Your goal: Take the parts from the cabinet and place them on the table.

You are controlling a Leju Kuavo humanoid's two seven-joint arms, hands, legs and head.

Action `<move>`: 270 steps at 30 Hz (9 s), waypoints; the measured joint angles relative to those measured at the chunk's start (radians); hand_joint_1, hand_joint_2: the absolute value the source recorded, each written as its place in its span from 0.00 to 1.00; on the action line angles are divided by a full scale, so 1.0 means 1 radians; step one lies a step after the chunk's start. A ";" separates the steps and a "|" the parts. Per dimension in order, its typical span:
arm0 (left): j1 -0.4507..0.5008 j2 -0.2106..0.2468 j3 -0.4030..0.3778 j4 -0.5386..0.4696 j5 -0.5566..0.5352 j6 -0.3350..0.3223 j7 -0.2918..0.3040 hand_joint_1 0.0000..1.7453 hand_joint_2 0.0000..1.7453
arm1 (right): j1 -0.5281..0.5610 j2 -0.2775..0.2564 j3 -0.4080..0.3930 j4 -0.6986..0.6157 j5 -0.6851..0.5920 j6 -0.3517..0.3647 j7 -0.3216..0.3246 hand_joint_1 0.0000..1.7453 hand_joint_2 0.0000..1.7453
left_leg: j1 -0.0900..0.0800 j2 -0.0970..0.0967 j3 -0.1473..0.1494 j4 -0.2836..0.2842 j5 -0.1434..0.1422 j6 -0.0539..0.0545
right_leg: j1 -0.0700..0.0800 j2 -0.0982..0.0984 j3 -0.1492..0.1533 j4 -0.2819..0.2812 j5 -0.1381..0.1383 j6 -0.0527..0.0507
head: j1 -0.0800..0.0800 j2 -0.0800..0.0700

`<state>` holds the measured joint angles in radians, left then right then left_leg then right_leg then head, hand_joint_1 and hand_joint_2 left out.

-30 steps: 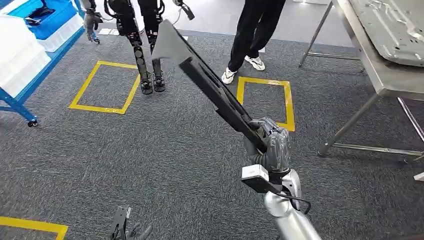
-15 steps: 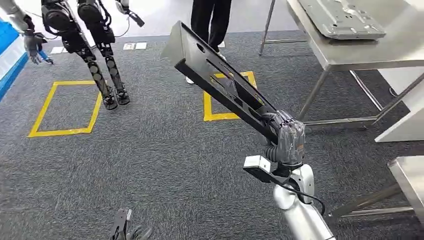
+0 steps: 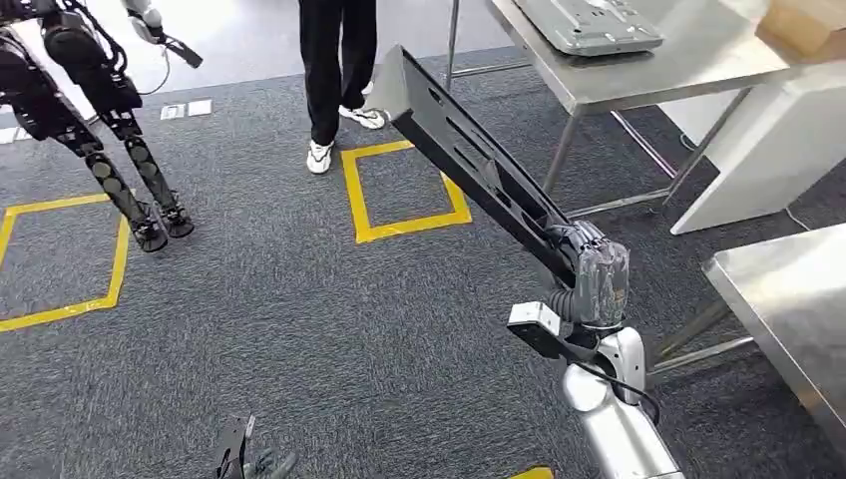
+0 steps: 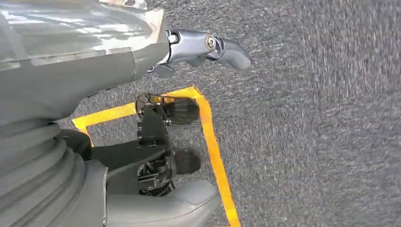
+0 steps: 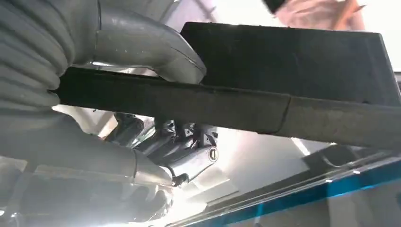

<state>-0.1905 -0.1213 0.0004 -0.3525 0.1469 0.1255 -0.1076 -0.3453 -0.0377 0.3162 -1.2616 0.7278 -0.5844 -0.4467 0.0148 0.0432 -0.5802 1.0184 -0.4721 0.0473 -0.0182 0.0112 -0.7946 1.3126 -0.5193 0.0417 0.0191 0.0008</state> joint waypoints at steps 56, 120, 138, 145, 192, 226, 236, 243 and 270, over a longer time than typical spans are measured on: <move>-0.126 0.017 0.032 0.011 -0.116 -0.053 0.028 0.00 1.00 | -0.070 -0.166 -0.143 0.055 0.838 -0.052 0.476 1.00 1.00 | 0.009 -0.068 -0.034 0.018 0.020 -0.001 | 0.000 0.059 0.120 -0.261 0.098 0.013 | 0.000 0.000; -0.144 0.034 0.076 0.024 -0.113 -0.081 0.027 0.00 1.00 | -0.244 -0.231 -0.221 0.405 0.839 -0.052 0.557 1.00 1.00 | 0.000 -0.020 -0.024 0.002 0.031 0.013 | 0.000 0.004 0.009 -0.049 0.032 0.002 | 0.006 0.000; -0.135 0.043 0.077 0.027 -0.111 -0.089 0.027 0.00 1.00 | -0.263 -0.226 -0.200 0.462 0.843 -0.052 0.595 1.00 1.00 | 0.004 -0.047 -0.178 0.298 -0.092 -0.036 | -0.001 0.034 0.162 -0.304 0.119 -0.038 | -0.005 0.000; -0.143 0.053 0.079 0.027 -0.115 -0.079 0.027 0.00 1.00 | -0.289 -0.225 -0.177 0.499 0.843 -0.052 0.627 1.00 1.00 | -0.007 -0.063 -0.058 0.015 0.046 -0.016 | 0.007 0.063 0.169 -0.306 0.110 -0.015 | -0.006 0.000; -0.174 0.040 0.079 0.046 -0.148 -0.090 0.047 0.00 1.00 | -0.244 -0.262 -0.154 0.506 0.844 -0.052 0.665 1.00 1.00 | -0.012 -0.158 -0.073 0.009 0.064 -0.018 | -0.014 0.004 0.177 -0.285 0.088 0.005 | -0.006 0.000; -0.209 0.035 0.080 0.052 -0.161 -0.126 0.048 0.00 1.00 | -0.230 -0.265 -0.162 0.489 0.843 -0.052 0.661 1.00 1.00 | -0.012 -0.028 -0.029 -0.037 0.067 0.032 | 0.004 -0.024 0.139 -0.168 0.020 -0.005 | -0.014 0.000; -0.207 0.031 0.080 0.055 -0.163 -0.128 0.050 0.00 1.00 | -0.201 -0.272 -0.164 0.489 0.843 -0.052 0.665 1.00 1.00 | 0.005 -0.070 -0.027 0.000 0.023 -0.035 | -0.030 -0.005 0.174 -0.291 0.088 0.031 | -0.005 0.000; -0.206 0.030 0.080 0.057 -0.166 -0.130 0.050 0.00 1.00 | -0.195 -0.270 -0.164 0.485 0.844 -0.052 0.671 1.00 1.00 | 0.011 -0.046 -0.195 0.294 -0.082 -0.045 | -0.013 -0.004 0.205 -0.287 0.058 -0.023 | -0.012 0.000; -0.210 0.021 0.081 0.063 -0.181 -0.126 0.075 0.00 1.00 | -0.166 -0.284 -0.174 0.475 0.843 -0.052 0.666 1.00 1.00 | -0.006 -0.056 0.032 0.011 -0.041 -0.029 | -0.020 -0.016 0.135 -0.291 0.123 0.003 | -0.007 0.000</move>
<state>-0.4009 -0.0999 0.0813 -0.2899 -0.0340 -0.0004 -0.0328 -0.5112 -0.3219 0.1419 -0.7862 1.5713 -0.6367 0.2190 0.0083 -0.0133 -0.5482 1.0292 -0.5127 0.0185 -0.0384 -0.0044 -0.6595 1.0216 -0.3964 0.0443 0.0126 0.0008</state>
